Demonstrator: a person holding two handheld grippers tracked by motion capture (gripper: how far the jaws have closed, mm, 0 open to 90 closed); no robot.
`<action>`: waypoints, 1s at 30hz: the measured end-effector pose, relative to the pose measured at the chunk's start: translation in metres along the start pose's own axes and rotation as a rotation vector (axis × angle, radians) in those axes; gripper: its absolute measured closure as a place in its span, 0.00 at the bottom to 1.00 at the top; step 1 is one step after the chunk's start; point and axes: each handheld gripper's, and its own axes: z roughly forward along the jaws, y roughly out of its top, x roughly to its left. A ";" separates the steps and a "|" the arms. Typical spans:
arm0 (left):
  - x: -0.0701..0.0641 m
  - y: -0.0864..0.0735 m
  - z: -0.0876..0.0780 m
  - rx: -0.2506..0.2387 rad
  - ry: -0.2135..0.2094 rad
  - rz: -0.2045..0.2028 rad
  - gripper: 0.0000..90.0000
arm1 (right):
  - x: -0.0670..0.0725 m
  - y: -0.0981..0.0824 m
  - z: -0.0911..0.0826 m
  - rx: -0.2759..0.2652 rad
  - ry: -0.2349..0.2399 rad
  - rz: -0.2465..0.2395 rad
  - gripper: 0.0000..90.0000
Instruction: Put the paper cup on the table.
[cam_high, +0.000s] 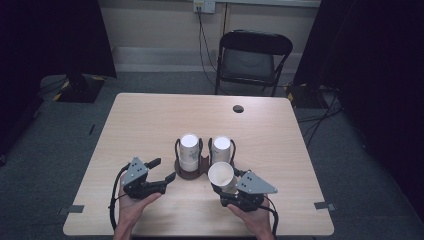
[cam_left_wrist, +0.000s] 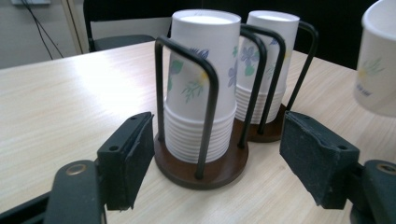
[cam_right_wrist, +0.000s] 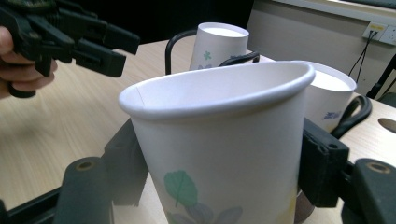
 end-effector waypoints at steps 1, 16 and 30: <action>0.000 0.000 0.000 0.000 0.000 0.000 0.26 | 0.000 0.000 0.000 0.000 0.000 0.000 0.33; 0.010 -0.032 0.009 0.044 0.098 -0.059 0.21 | -0.023 0.002 -0.030 -0.029 -0.115 0.034 0.33; 0.003 -0.048 0.006 -0.020 0.283 -0.040 0.17 | -0.065 -0.001 -0.032 -0.083 -0.245 0.102 0.33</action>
